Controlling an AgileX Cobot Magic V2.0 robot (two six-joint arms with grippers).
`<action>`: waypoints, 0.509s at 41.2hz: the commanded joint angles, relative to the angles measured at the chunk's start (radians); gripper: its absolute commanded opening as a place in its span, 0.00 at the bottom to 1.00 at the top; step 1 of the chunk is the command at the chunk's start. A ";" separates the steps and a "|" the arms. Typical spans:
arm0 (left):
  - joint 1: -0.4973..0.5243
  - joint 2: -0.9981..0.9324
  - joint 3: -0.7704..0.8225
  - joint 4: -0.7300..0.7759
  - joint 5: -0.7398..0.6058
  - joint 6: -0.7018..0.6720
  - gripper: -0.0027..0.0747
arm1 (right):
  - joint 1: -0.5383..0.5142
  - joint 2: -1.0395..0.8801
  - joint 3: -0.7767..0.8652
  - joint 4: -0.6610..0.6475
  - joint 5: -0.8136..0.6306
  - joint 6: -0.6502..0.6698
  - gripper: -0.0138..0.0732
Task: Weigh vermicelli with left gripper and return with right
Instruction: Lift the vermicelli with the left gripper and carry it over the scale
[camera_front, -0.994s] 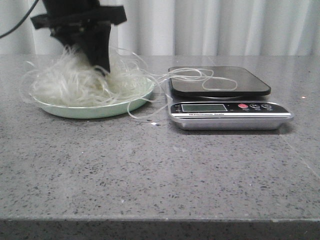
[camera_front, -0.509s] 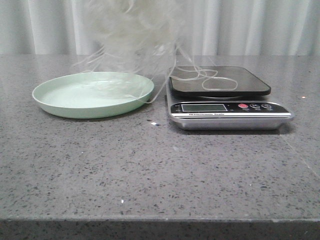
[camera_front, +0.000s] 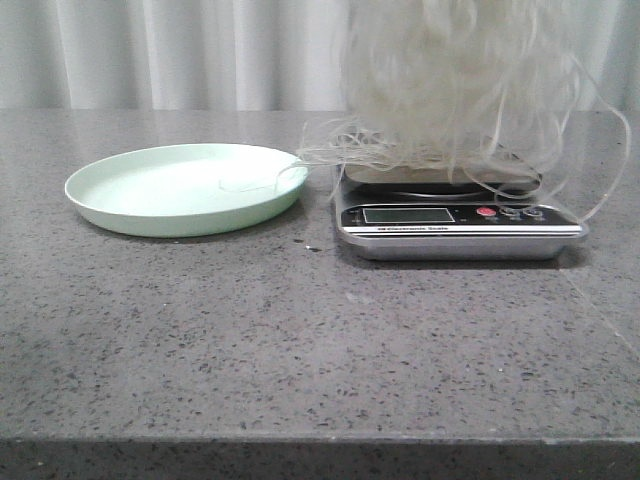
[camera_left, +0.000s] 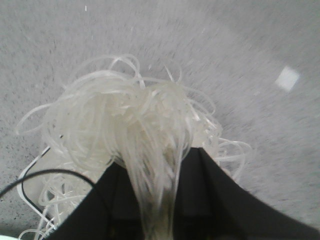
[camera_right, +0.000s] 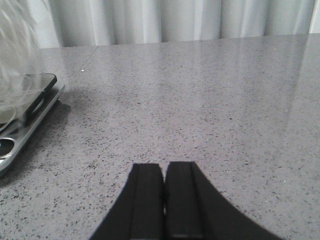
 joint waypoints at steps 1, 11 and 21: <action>-0.009 -0.011 -0.031 0.042 -0.058 -0.003 0.21 | -0.005 -0.015 -0.009 -0.010 -0.076 -0.001 0.33; -0.009 0.061 -0.031 0.053 -0.030 -0.003 0.21 | -0.005 -0.015 -0.009 -0.010 -0.076 -0.001 0.33; -0.007 0.070 -0.031 0.053 0.023 -0.003 0.21 | -0.005 -0.015 -0.009 -0.010 -0.076 -0.001 0.33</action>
